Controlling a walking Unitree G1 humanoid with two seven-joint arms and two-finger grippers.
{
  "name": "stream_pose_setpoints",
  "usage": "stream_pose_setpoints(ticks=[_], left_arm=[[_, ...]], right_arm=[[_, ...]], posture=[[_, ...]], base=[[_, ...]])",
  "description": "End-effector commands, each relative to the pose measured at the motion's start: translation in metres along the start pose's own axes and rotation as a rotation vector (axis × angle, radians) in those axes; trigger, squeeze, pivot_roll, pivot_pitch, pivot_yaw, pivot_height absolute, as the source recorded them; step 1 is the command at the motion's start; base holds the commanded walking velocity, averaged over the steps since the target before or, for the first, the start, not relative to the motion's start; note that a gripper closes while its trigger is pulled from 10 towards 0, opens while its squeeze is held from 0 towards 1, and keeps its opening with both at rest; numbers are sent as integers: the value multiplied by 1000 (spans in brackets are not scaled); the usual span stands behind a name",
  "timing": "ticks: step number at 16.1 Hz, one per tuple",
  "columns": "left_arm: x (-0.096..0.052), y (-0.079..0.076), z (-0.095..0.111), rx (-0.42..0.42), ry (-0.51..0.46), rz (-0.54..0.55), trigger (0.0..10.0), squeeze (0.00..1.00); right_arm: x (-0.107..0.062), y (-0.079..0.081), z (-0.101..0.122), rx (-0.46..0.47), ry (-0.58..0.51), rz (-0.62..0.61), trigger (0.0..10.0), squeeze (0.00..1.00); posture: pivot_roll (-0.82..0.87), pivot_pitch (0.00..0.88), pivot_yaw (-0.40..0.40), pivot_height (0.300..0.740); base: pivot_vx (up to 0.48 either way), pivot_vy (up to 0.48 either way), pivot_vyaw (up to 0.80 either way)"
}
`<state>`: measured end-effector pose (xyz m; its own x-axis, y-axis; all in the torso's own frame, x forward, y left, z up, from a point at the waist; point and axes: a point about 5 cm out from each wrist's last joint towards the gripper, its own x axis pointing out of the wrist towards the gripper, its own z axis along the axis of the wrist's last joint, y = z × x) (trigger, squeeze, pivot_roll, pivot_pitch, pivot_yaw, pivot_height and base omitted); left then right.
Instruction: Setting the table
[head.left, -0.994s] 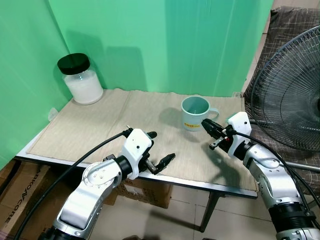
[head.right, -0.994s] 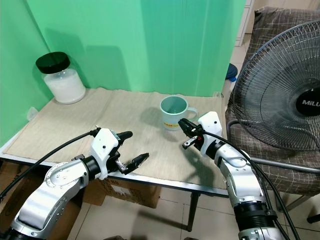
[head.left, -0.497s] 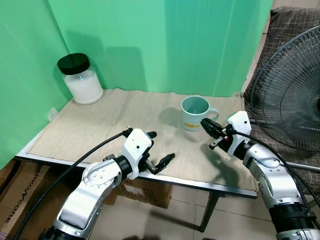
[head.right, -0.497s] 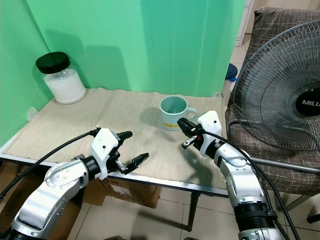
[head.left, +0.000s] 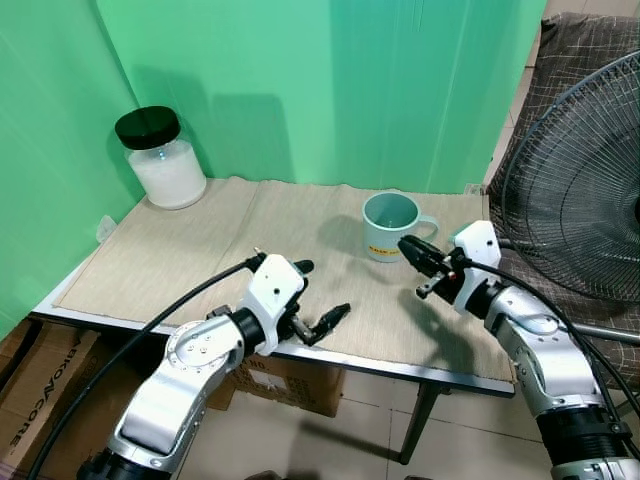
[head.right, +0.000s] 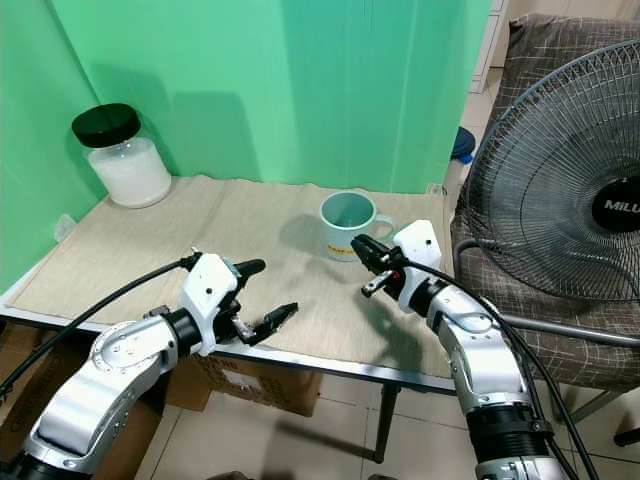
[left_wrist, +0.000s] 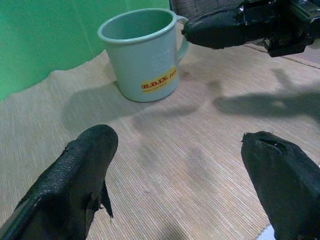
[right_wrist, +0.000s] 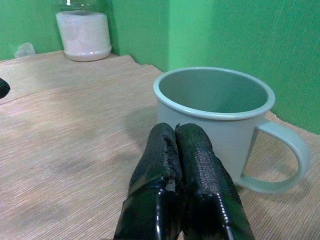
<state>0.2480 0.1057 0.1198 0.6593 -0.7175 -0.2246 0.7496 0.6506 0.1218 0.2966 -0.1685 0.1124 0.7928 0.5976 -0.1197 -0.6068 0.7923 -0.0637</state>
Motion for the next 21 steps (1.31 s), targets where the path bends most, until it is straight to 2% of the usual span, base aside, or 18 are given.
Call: stream_pose_setpoints(ticks=[1, 14, 21], left_arm=[[-1, 6, 0, 11, 7, 21, 10000, 1000], [-3, 7, -1, 20, 11, 19, 10000, 1000], [-3, 8, -1, 21, 15, 27, 10000, 1000]], right_arm=[[3, 5, 6, 1, -26, 28, 0, 0], [4, 12, 17, -10, -65, 67, 0, 0], [7, 19, 32, -27, -111, 101, 0, 0]], posture=[[-69, 0, 100, 740], [-67, 0, 104, 740], [-67, 0, 104, 740]], base=[[0, 0, 0], [0, 0, 0], [0, 0, 0]])
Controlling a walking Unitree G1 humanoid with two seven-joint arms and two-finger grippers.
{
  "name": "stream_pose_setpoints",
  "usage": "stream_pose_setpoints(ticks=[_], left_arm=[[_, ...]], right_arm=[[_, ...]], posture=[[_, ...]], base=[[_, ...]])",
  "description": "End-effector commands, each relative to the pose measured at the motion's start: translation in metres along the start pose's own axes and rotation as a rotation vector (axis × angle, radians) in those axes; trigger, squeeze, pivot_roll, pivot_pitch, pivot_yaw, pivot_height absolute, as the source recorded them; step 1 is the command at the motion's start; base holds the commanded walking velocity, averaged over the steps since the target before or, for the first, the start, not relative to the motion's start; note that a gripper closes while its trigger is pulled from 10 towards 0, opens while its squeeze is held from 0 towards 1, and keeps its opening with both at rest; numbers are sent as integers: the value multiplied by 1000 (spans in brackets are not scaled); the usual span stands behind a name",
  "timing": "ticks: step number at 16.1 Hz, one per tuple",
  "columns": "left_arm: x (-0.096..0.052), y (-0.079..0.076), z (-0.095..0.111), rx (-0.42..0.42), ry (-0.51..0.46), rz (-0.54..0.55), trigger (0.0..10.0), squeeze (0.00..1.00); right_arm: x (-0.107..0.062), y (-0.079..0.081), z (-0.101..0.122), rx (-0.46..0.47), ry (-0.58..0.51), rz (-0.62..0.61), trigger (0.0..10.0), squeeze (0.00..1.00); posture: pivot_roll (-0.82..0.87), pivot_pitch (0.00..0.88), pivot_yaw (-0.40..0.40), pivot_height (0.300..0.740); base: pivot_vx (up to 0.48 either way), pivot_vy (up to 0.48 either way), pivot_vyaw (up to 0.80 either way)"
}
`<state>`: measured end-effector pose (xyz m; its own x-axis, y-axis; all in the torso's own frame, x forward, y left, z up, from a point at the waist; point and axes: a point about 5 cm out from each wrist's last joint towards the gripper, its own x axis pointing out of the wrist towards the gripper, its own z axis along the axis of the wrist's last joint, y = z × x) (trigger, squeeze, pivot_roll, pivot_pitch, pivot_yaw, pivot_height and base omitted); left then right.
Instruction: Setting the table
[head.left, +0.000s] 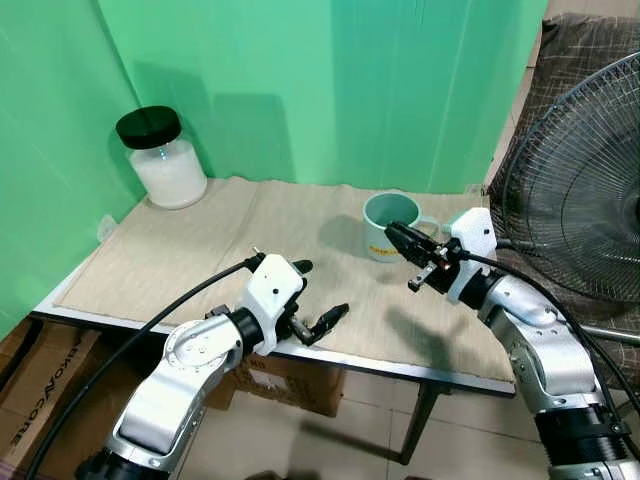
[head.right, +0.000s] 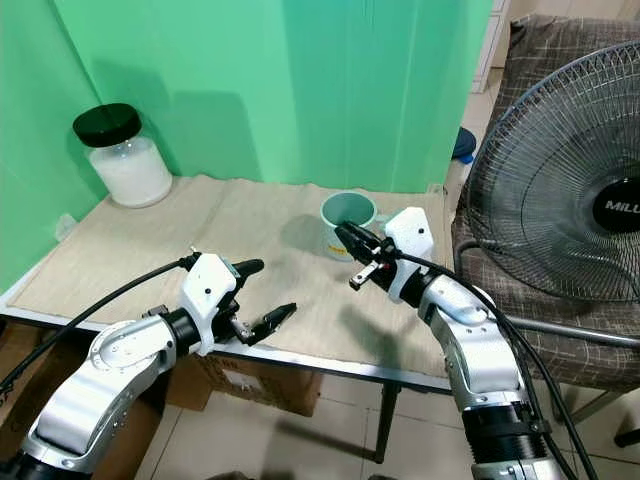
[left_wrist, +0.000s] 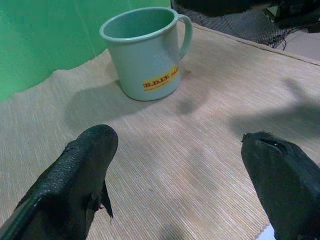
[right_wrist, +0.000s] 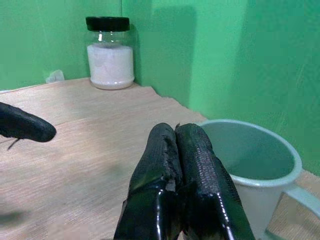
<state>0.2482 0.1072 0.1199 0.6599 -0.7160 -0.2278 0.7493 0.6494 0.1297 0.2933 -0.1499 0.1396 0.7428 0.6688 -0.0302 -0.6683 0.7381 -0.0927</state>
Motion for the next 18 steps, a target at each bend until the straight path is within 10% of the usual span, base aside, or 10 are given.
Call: stream_pose_setpoints(ticks=[1, 18], left_arm=[[-2, 7, -1, 12, 12, 26, 10000, 1000], [-34, 23, -12, 19, 73, 115, 10000, 1000]], right_arm=[[3, 6, 8, 7, -29, 33, 0, 0], [3, 24, 52, 45, -231, 22, 0, 0]], posture=[[-67, 0, 104, 740], [9, 0, 91, 740]], base=[[0, 0, 0], [0, 0, 0]])
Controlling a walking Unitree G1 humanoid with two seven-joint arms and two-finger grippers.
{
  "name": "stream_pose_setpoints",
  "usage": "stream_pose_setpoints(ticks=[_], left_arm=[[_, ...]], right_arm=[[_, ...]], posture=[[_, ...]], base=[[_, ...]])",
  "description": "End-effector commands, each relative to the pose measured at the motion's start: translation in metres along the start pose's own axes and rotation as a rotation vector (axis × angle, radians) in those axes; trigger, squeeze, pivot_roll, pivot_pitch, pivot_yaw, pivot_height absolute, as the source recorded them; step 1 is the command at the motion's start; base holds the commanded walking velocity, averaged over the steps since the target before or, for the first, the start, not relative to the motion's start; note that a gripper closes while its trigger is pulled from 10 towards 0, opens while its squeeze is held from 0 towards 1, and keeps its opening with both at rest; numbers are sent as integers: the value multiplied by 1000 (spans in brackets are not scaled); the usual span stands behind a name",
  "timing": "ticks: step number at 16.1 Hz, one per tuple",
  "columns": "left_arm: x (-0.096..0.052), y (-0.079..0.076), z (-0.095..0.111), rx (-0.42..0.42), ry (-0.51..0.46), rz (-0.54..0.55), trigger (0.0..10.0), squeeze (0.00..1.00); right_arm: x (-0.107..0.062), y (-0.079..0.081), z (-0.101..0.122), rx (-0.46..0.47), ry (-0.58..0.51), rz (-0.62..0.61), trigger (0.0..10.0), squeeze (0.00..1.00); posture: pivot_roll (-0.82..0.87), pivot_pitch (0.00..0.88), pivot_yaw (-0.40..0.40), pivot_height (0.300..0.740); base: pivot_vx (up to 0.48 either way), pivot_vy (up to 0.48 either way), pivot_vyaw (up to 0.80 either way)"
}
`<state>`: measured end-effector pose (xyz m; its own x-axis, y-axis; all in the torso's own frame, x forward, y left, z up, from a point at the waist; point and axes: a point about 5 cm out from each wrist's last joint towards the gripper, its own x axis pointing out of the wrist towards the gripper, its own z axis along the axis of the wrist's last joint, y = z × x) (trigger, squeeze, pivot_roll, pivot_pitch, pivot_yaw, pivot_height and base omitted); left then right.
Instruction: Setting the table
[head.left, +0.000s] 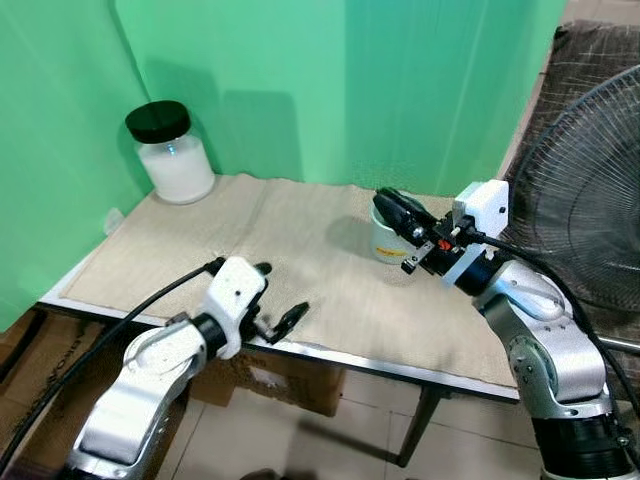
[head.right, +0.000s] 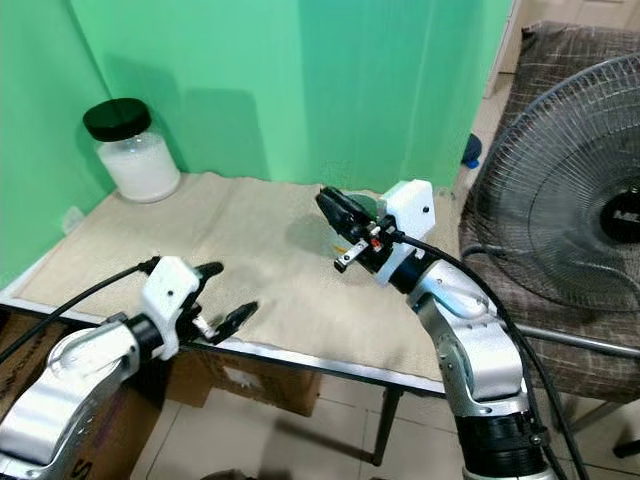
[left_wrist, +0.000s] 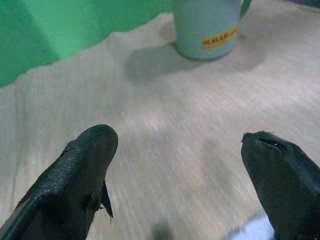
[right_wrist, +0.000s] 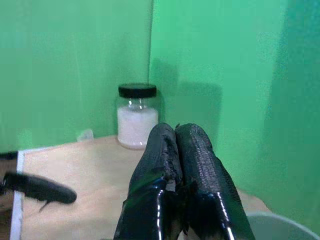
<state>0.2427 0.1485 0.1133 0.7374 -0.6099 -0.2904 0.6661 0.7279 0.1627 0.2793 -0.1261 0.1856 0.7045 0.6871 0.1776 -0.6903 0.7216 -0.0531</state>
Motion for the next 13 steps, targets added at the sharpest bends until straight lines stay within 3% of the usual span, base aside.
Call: stream_pose_setpoints(ticks=[1, 8, 10, 11, 12, 13], left_arm=[[-5, 2, 6, 23, -8, -11, 10000, 1000], [-11, -4, 4, 16, 1, 9, 10000, 1000], [-14, -6, 1, 10, 9, 16, 10000, 1000], [-15, -7, -2, 11, 18, 19, 10000, 1000], [-16, -7, -4, 12, 27, 19, 10000, 1000], [-15, -7, -4, 12, 29, 17, 10000, 1000]], right_arm=[[0, 4, 4, 20, -48, -12, 0, 0], [6, 7, 8, 16, -108, -12, 0, 0], [1, 1, -3, -21, -29, -81, 0, 0], [-2, -1, -6, -35, -10, -111, 9490, 0], [-5, -7, -8, -31, -4, -155, 10000, 0], [-8, -14, -8, -19, 0, -205, 10000, 878]], posture=[[25, 0, 91, 740], [43, 0, 66, 740], [39, 0, 64, 740], [37, 0, 68, 740], [30, 0, 74, 740], [23, 0, 77, 740]], base=[[0, 0, 0], [0, 0, 0], [0, 0, 0], [0, 0, 0], [0, 0, 0], [0, 0, 0]])
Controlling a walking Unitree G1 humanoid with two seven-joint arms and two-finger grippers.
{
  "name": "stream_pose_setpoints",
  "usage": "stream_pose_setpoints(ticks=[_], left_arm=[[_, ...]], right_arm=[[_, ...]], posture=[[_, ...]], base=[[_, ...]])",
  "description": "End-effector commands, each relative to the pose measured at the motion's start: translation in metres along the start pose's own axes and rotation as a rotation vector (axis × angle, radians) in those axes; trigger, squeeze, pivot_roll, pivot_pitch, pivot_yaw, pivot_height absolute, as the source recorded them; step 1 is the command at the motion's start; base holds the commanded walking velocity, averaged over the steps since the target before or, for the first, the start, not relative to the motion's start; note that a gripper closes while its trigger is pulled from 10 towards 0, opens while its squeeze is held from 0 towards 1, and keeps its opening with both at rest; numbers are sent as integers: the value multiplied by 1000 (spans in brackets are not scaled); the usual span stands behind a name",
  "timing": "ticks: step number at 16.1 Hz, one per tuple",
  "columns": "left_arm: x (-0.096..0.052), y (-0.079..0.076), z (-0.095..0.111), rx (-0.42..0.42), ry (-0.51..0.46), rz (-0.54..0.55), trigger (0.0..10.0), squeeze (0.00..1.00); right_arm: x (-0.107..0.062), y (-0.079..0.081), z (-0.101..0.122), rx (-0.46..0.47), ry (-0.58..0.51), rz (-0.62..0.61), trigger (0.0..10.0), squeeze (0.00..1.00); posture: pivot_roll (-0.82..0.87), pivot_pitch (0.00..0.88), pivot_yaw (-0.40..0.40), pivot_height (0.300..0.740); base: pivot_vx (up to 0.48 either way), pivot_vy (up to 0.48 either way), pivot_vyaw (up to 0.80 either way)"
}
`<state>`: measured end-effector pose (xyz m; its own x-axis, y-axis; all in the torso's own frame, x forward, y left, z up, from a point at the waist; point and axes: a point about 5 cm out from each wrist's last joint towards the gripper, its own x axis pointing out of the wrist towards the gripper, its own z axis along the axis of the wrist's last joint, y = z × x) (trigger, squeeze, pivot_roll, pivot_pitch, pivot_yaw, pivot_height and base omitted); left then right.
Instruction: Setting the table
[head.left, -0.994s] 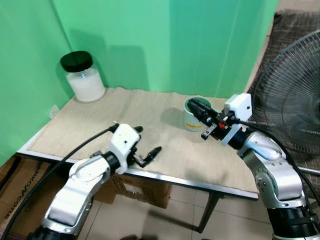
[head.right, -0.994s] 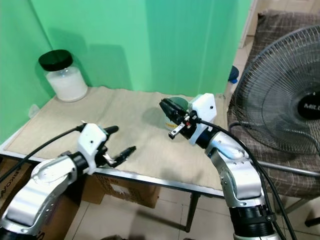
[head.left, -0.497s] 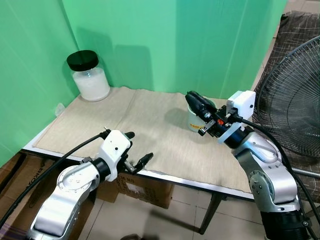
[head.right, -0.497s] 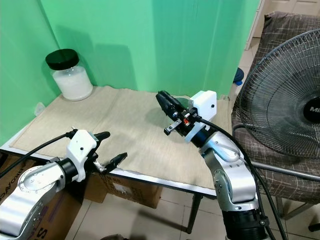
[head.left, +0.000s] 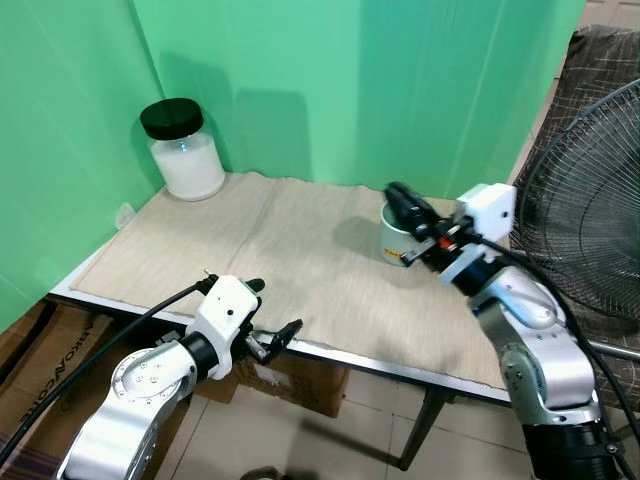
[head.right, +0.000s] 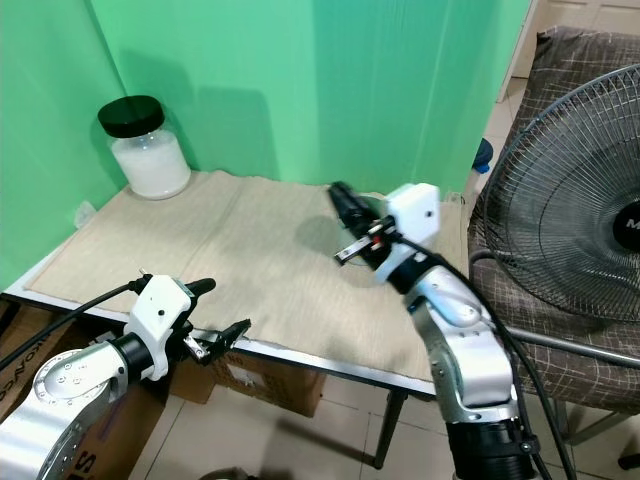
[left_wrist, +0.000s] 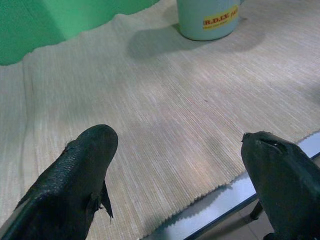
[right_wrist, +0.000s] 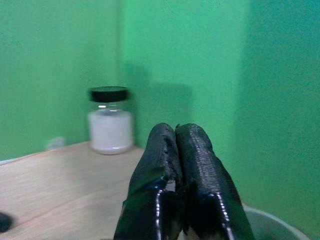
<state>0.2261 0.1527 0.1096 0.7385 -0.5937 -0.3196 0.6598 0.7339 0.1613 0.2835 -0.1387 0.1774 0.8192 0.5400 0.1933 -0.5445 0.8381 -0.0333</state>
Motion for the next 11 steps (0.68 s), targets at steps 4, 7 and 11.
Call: stream_pose_setpoints(ticks=[4, 7, 11], left_arm=[[17, 1, 11, 31, -43, -13, 10000, 1000], [33, -4, 17, 30, -77, -41, 10000, 1000], [41, -2, 20, 38, -90, -49, 10000, 1000]], right_arm=[[-21, -22, -3, -21, 65, -72, 10000, 1000], [-40, -37, -11, -66, 141, -27, 10000, 1000], [-44, -43, -23, -44, 158, 3, 10000, 1000]], posture=[[-21, 0, 76, 740], [-60, 0, 77, 740], [-80, 0, 83, 740]], base=[[0, 0, 0], [0, 0, 0], [0, 0, 0]])
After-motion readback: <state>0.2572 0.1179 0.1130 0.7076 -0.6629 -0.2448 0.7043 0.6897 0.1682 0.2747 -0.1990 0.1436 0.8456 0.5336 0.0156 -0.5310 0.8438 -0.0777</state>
